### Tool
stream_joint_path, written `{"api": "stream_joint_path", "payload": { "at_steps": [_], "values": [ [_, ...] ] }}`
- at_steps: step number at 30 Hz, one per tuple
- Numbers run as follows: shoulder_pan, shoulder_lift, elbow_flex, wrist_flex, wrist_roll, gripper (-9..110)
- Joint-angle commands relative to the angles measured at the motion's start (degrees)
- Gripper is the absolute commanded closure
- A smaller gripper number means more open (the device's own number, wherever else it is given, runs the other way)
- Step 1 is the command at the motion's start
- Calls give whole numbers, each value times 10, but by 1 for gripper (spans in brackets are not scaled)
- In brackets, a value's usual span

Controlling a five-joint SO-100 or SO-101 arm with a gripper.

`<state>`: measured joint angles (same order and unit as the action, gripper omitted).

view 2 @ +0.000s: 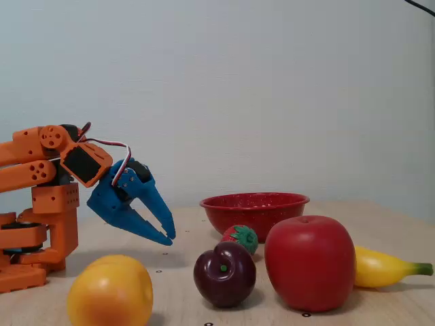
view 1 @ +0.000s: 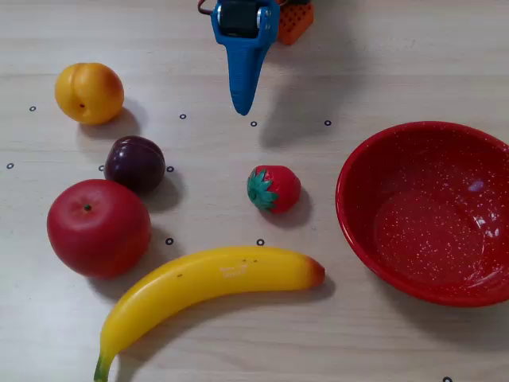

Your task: Put the peach in the red bowl.

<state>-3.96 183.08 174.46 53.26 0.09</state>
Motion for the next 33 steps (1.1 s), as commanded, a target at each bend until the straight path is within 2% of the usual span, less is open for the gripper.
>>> {"api": "stream_joint_path", "payload": {
  "at_steps": [1, 11, 22, 27, 33],
  "values": [
    [18, 7, 1, 0, 31, 101],
    [18, -25, -17, -11, 35, 101],
    [-31, -353, -355, 11, 66, 101],
    [-92, -507, -571, 123, 130, 101],
    [-239, -713, -858, 328, 205, 101]
  ]
}}
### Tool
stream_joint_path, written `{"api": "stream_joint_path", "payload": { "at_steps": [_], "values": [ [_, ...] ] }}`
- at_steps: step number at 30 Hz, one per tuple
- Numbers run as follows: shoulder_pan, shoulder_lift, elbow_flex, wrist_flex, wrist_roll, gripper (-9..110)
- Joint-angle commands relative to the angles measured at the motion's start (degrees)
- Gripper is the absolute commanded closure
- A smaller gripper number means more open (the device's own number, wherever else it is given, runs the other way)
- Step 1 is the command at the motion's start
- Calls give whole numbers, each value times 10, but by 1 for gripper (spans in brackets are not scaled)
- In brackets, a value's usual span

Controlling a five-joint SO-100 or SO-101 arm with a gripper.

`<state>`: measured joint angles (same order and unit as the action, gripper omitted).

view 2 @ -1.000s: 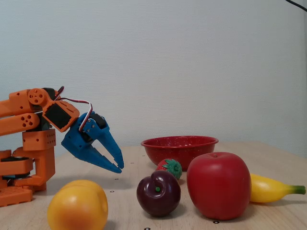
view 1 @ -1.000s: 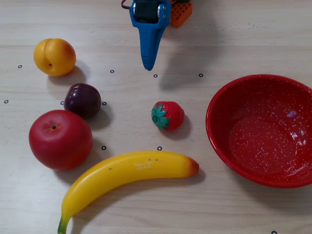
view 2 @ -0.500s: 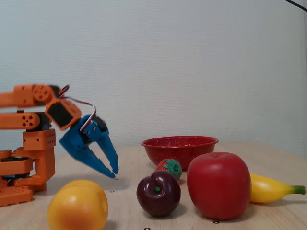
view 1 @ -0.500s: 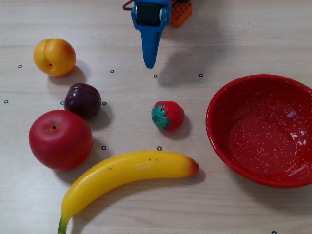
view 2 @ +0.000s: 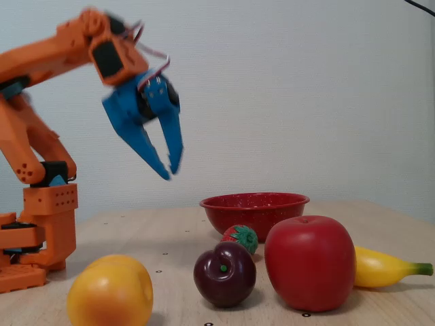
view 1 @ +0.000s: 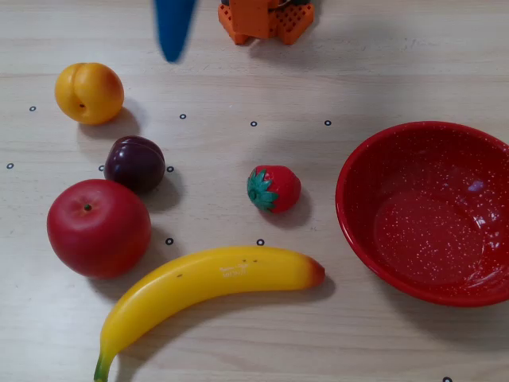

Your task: Put the peach in the red bowl.

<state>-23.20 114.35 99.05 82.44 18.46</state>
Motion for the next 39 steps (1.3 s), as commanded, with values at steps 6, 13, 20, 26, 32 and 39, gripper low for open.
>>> {"api": "stream_joint_path", "payload": {
  "at_steps": [6, 13, 20, 26, 32, 39],
  "values": [
    [-170, -154, -226, 141, 182, 101],
    [-284, -253, -290, 221, 349, 98],
    [-349, -322, -350, 250, 410, 65],
    [-376, -385, -359, 251, 455, 51],
    [-376, -432, -361, 260, 492, 49],
    [-355, -471, -381, 260, 525, 48]
  ]
}}
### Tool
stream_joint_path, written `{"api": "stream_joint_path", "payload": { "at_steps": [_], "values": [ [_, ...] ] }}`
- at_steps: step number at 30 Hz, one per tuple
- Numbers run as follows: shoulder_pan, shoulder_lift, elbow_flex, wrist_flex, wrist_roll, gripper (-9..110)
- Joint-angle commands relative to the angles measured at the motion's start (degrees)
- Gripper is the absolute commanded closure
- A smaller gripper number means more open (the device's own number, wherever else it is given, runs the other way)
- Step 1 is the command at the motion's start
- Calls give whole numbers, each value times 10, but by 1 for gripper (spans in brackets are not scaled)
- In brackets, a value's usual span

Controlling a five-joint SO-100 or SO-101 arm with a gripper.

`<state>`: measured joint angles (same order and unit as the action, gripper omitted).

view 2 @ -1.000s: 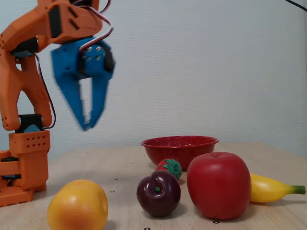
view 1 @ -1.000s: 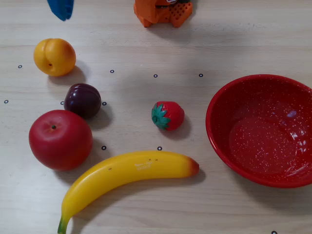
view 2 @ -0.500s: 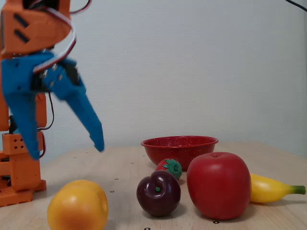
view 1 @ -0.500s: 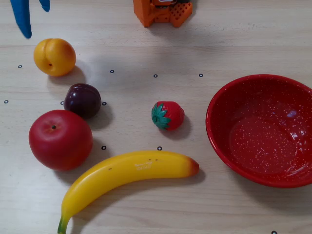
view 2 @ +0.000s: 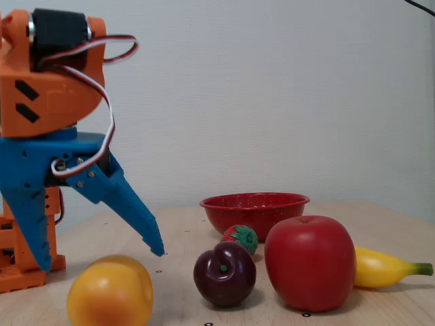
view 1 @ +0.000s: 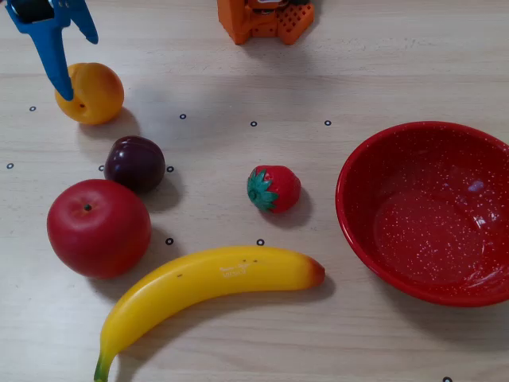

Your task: Put the peach in the red bowl.

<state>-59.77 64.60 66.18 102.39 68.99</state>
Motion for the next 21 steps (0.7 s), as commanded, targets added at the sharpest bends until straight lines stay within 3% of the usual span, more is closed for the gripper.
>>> {"api": "stream_joint_path", "payload": {
  "at_steps": [1, 21],
  "values": [
    [11, 22, -55, 61, 27, 48],
    [12, -50, -54, 21, 113, 48]
  ]
}}
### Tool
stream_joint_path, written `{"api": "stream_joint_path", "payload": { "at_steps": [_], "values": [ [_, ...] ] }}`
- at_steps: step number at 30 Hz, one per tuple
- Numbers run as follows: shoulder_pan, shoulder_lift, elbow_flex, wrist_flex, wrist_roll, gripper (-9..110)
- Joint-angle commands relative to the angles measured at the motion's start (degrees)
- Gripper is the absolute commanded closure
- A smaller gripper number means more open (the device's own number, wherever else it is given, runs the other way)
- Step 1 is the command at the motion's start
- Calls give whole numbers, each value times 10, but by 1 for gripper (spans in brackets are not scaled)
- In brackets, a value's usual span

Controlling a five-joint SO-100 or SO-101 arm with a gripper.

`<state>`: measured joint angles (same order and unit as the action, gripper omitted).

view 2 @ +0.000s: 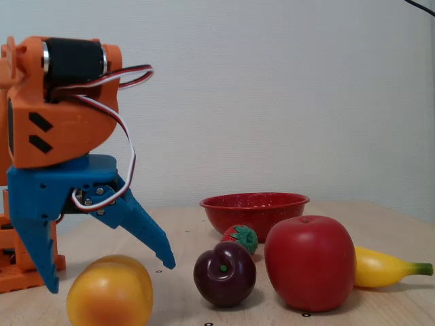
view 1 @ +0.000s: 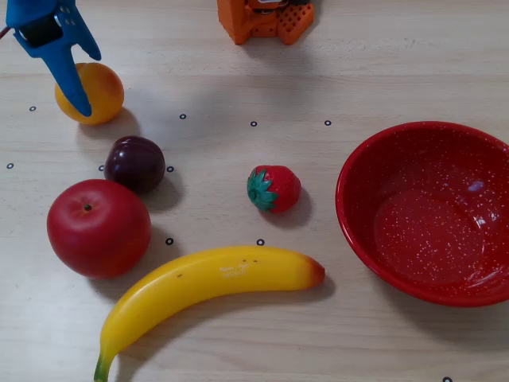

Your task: Put the peach in the red bowl.

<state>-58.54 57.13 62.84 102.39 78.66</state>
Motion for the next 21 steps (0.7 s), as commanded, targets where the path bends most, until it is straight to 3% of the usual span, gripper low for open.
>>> {"api": "stream_joint_path", "payload": {
  "at_steps": [1, 21],
  "values": [
    [-2, 21, -19, 17, 19, 48],
    [-27, 15, 54, -86, 14, 50]
  ]
}}
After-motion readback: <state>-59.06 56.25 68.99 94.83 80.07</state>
